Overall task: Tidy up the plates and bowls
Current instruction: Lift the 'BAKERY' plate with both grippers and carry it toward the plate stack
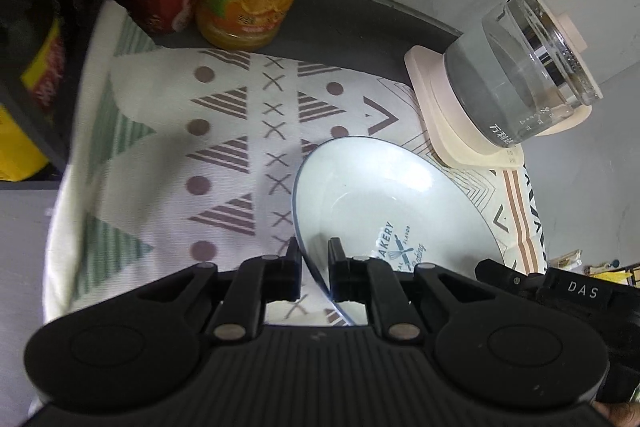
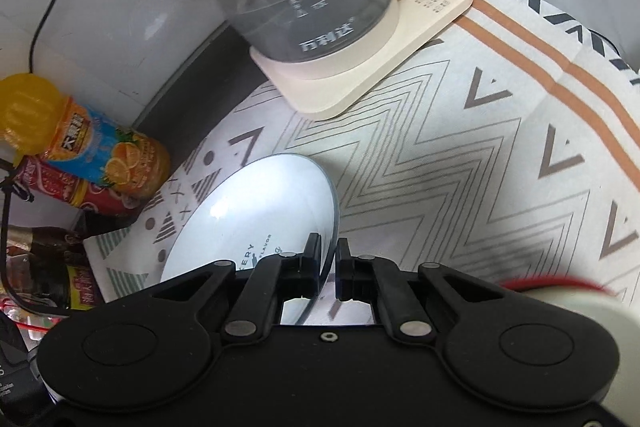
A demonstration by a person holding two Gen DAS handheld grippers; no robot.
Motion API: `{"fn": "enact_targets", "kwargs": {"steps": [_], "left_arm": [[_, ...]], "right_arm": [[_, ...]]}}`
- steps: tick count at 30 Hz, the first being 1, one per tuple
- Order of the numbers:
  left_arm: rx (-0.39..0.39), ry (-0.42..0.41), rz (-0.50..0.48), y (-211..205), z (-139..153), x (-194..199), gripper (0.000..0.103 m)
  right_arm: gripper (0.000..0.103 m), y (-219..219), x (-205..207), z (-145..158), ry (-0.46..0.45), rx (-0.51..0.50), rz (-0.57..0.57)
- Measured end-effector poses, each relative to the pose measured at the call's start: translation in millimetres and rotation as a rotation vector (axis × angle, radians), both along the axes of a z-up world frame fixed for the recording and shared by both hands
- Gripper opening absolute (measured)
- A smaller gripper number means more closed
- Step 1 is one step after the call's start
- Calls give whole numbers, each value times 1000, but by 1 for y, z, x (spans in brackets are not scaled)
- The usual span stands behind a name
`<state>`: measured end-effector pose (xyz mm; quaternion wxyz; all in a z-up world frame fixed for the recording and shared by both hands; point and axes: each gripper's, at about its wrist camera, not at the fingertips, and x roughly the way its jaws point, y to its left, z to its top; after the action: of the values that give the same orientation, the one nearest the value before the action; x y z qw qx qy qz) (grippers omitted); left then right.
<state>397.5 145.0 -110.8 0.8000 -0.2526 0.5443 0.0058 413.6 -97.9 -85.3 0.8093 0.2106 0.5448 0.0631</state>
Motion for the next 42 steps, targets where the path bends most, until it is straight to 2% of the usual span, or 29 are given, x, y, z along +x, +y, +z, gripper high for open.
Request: {"fn": "enact_targets", "kwargs": {"steps": [7,16,26,35,42], "left_arm": [[21,-24,-51,12,7,-16,11],[20,-53,-43,22,22,-38,11],[46,-129,-6,25,44,-91,11],[85,-110,64,30,48,-155,12],[89,-83,110,33,41,-194,12]], "right_arm": [[7,20,-25,8,-26,9,-32],[7,33,-48,22,-79,6,-43],[7,40,-74,43,-179,12,46],[7,46,-120,43,-209,38,124],[7,58,-152,38,-212,22,216]]}}
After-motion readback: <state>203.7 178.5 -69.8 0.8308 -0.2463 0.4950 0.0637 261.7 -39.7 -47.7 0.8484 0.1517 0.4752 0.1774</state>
